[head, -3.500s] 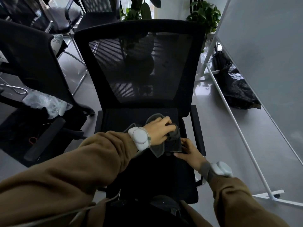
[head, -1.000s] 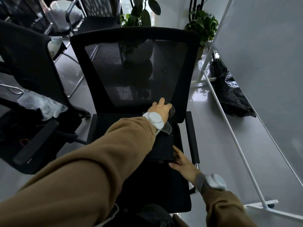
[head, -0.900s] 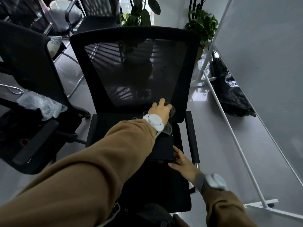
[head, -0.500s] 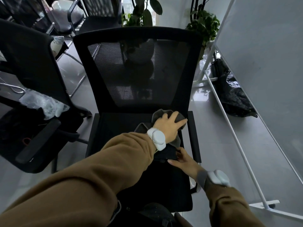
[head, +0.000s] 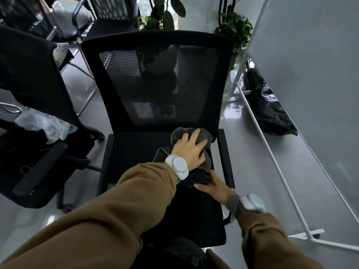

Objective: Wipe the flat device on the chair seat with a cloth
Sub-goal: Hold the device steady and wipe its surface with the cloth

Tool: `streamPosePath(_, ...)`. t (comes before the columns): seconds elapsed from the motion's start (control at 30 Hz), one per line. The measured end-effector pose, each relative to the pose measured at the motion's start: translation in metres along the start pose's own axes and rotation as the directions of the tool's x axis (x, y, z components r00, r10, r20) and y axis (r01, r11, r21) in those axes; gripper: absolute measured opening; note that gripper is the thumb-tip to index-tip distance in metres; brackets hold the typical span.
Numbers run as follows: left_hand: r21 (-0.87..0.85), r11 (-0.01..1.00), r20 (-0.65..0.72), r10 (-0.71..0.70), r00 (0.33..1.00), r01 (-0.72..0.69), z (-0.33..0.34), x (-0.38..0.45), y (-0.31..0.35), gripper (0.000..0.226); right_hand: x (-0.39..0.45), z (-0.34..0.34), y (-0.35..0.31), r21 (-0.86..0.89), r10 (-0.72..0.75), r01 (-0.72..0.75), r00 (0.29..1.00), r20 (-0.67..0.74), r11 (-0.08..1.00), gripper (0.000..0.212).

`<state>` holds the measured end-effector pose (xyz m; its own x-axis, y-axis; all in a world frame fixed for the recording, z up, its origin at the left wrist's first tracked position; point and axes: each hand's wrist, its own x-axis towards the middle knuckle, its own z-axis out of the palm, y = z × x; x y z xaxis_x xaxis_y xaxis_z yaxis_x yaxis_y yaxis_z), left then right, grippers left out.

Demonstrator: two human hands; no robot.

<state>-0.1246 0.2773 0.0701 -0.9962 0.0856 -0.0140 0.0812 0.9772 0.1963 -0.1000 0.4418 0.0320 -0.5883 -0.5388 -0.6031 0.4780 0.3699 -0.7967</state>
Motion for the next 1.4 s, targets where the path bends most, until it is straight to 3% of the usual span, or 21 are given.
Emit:
streamPosePath(0.17, -0.002, 0.988, 0.036, -0.157, 0.987, 0.157, -0.003, -0.005, -0.007, 0.049, 0.001, -0.001, -0.004, -0.014, 0.026, -0.026, 1.000, 0.005, 1.000, 0.072)
streamPosePath(0.43, 0.071, 0.960, 0.053, -0.275, 0.960, 0.271, -0.012, -0.025, -0.056, 0.048, -0.002, 0.004, -0.010, -0.073, 0.038, -0.038, 0.999, -0.007, 0.997, 0.077)
streamPosePath(0.87, 0.062, 0.806, -0.023, -0.588, 0.809, 0.588, -0.050, -0.078, -0.122, 0.043, -0.005, 0.008, -0.023, -0.206, 0.043, -0.050, 0.998, -0.040, 0.977, 0.073)
streamPosePath(1.13, -0.011, 0.782, 0.053, -0.622, 0.781, 0.623, -0.053, -0.075, -0.122, 0.049, -0.007, 0.009, -0.021, -0.240, 0.035, -0.051, 0.997, -0.069, 0.970, 0.074)
streamPosePath(1.4, -0.112, 0.932, 0.239, -0.311, 0.920, 0.344, -0.038, -0.029, -0.057, 0.056, -0.009, 0.007, -0.021, -0.226, 0.047, -0.058, 0.997, -0.056, 0.972, 0.076)
